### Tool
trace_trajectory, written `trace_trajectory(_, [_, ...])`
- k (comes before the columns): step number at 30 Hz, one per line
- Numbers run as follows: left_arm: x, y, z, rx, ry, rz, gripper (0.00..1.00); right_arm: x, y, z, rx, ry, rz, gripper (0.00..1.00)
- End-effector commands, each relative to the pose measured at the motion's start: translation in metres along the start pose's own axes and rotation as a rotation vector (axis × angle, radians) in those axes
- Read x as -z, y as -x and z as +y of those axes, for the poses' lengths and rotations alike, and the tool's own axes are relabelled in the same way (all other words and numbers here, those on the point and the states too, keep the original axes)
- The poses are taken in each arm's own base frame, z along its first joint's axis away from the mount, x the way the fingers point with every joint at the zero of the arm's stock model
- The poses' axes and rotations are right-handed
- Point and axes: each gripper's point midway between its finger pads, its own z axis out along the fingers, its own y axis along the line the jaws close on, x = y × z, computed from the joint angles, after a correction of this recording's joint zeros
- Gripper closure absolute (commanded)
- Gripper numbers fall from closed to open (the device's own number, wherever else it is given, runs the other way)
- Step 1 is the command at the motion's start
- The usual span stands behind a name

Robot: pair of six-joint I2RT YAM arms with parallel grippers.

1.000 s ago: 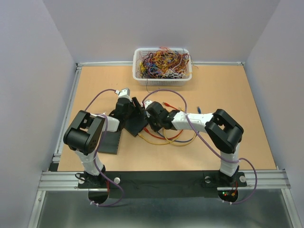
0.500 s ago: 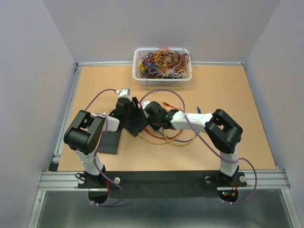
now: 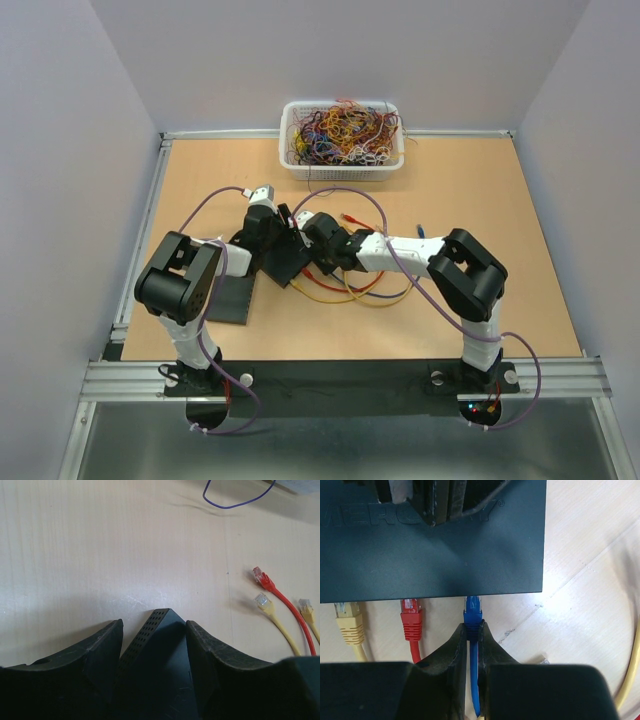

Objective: Insert the plug into the switch port

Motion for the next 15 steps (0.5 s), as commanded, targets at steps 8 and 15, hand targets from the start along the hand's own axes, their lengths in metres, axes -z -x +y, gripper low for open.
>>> trace_trajectory(8, [0.0117,-0.0778,0.0258,0.009,0.074,0.273,0.36,-0.0006,0.0699,0.0225,-0.055,0.057,-0.241,1.00])
trace_trajectory(15, [0.0117,-0.0770,0.0259,0.010,0.075,0.271,0.36,0.0018,0.0733,0.0245,-0.080,0.068,-0.264,1.00])
